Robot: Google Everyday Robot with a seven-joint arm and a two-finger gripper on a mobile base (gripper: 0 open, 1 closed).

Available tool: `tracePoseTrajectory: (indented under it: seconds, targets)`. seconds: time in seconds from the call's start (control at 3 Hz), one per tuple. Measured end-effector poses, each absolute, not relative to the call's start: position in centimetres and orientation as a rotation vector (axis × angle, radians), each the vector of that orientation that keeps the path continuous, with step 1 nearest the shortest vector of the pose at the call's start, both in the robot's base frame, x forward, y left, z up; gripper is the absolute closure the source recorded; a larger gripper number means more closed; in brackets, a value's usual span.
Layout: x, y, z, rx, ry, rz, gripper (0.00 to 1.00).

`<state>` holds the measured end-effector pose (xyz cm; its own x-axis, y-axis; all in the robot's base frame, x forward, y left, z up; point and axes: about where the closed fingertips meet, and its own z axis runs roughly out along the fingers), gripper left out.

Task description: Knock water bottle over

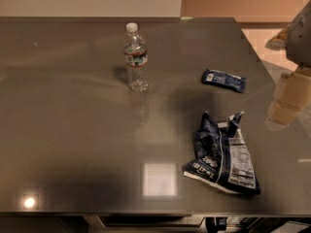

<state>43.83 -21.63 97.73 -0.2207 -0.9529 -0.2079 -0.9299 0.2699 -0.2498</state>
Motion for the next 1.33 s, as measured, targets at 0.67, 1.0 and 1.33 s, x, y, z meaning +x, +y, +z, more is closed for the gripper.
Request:
tracePoseTrajectory:
  seconds: [0.67,1.0,1.33]
  targets:
    - [46.6,-18.8,97.6,-1.733,2.166,-0.065,0.00]
    - [50.0,-15.5,97.3,-1.734,2.093,-0.016,0.00]
    - [54.0,-12.1,96.7,-1.710,2.016,0.054,0.00]
